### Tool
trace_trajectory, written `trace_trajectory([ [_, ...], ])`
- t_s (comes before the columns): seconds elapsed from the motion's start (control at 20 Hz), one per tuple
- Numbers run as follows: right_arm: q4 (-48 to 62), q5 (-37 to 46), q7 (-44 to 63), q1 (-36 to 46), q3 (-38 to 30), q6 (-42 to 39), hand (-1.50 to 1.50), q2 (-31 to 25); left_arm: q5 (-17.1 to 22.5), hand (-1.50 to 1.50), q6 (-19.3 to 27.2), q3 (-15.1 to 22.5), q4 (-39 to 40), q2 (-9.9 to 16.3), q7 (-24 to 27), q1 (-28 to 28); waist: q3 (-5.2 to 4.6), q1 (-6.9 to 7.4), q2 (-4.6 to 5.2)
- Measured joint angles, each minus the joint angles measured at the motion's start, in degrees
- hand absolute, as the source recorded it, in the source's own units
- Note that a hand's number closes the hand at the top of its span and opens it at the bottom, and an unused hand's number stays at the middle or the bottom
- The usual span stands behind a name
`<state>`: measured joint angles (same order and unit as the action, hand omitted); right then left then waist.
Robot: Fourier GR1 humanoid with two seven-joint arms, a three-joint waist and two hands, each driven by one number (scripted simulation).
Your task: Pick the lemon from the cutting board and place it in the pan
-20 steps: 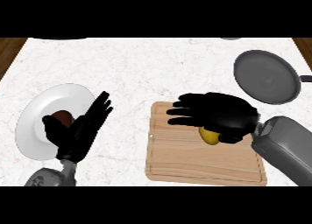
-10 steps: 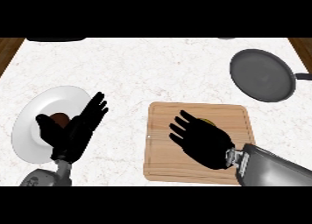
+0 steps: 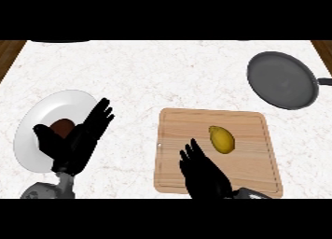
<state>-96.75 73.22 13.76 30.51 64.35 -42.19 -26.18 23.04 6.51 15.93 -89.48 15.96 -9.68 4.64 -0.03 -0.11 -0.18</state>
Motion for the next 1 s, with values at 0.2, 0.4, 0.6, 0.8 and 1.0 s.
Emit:
trace_trajectory([
  [0.2, 1.37, 4.39, -0.2, -2.66, -0.75, 3.37, -1.5, -1.05, -0.91, 0.0, -1.2, -0.72, 0.88, -0.92, 0.29, 0.03, 0.02, 0.1, 0.11],
  [0.4, 3.25, 8.76, -1.22, -2.49, -1.48, 5.73, -1.5, -1.18, -1.89, 0.0, -1.48, -0.99, 0.92, -2.09, 0.38, -0.35, 0.03, 0.24, 0.15],
  [0.6, 4.39, 12.95, -1.84, -3.2, -2.77, 7.9, -1.5, -1.7, -2.71, 0.0, -2.1, -1.44, 0.45, -2.63, -0.17, -0.59, 0.03, 0.24, 0.15],
  [0.8, 6.07, 15.41, -5.3, -3.57, -5.71, 9.91, -1.5, -1.63, -3.76, 0.0, -2.64, -1.91, -0.43, -3.41, -0.74, -1.29, 0.03, 0.3, 0.16],
  [1.0, 8.42, 18.0, -7.72, -4.26, -8.02, 11.27, -1.5, -0.02, -4.84, 0.0, -2.9, -2.41, -0.4, -4.45, -1.62, -0.96, 0.03, 0.3, 0.16],
])
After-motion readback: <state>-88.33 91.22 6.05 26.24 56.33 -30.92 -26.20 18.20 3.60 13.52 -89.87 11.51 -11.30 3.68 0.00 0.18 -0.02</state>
